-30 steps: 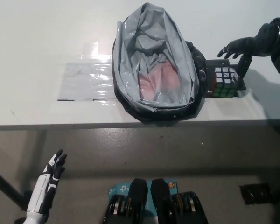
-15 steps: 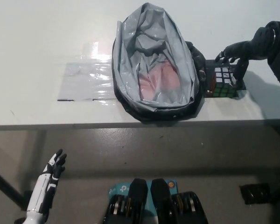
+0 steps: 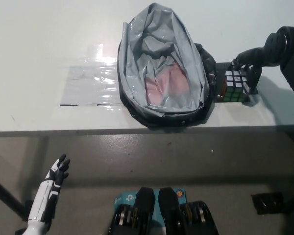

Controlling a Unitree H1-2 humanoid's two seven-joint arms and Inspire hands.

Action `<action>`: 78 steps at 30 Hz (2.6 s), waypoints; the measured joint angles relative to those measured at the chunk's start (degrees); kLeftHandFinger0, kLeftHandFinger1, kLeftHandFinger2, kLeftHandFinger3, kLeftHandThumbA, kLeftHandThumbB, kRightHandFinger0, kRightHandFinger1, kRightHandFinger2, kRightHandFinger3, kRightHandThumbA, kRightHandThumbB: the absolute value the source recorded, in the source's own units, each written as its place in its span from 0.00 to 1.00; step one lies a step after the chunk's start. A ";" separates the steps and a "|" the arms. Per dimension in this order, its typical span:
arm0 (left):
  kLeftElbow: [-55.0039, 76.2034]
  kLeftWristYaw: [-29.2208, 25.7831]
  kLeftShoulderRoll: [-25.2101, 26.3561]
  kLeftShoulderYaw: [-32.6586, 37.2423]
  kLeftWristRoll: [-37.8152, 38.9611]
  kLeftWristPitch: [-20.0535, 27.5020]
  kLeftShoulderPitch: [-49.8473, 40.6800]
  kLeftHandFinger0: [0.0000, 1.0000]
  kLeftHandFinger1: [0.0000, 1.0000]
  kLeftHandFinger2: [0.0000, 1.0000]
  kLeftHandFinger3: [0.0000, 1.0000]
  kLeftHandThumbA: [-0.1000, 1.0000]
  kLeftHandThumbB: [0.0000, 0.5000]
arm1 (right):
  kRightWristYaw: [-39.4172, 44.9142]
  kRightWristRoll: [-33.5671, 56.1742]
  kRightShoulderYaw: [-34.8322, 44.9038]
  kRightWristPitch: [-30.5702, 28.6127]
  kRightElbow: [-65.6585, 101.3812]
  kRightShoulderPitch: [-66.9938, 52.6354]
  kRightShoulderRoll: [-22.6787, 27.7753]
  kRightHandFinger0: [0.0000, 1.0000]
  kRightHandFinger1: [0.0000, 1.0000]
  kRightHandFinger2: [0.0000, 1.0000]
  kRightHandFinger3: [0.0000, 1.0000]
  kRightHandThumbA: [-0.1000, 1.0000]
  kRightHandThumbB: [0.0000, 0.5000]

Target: Use the right hand to pick up a rubix's cube and place it into a plastic bag and lift the bag

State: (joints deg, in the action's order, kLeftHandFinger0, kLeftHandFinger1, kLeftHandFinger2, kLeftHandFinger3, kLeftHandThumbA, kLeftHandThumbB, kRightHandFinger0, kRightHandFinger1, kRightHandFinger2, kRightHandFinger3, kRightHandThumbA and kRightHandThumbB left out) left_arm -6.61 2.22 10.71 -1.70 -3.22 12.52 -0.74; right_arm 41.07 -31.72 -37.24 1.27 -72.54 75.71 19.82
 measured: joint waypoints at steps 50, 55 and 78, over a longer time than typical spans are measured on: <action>-0.02 0.00 0.03 -0.02 -0.03 1.00 1.54 0.92 1.00 1.00 1.00 1.00 0.33 | -5.68 -1.00 1.94 -3.95 -4.52 -0.30 -3.08 0.90 1.00 0.89 0.40 0.00 0.58; -0.02 0.01 0.06 -0.05 -0.01 1.00 1.80 0.93 1.00 1.00 1.00 1.00 0.34 | -8.25 -1.91 1.17 -4.07 -4.82 -0.30 -3.13 0.33 0.50 0.50 0.34 0.00 0.42; -0.19 0.01 0.23 -0.14 0.00 1.04 3.10 0.85 1.00 1.00 1.00 1.00 0.38 | -17.38 -2.18 6.12 -5.00 -3.88 -0.92 -1.56 0.95 1.00 1.00 1.00 0.50 0.64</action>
State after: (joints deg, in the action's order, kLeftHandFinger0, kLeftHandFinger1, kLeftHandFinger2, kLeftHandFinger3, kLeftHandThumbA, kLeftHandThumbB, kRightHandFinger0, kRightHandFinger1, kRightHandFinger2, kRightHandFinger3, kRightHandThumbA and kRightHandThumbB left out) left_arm -6.80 2.23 10.94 -1.84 -3.22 13.56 2.37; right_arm 23.69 -33.90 -31.12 -3.73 -76.42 74.79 18.26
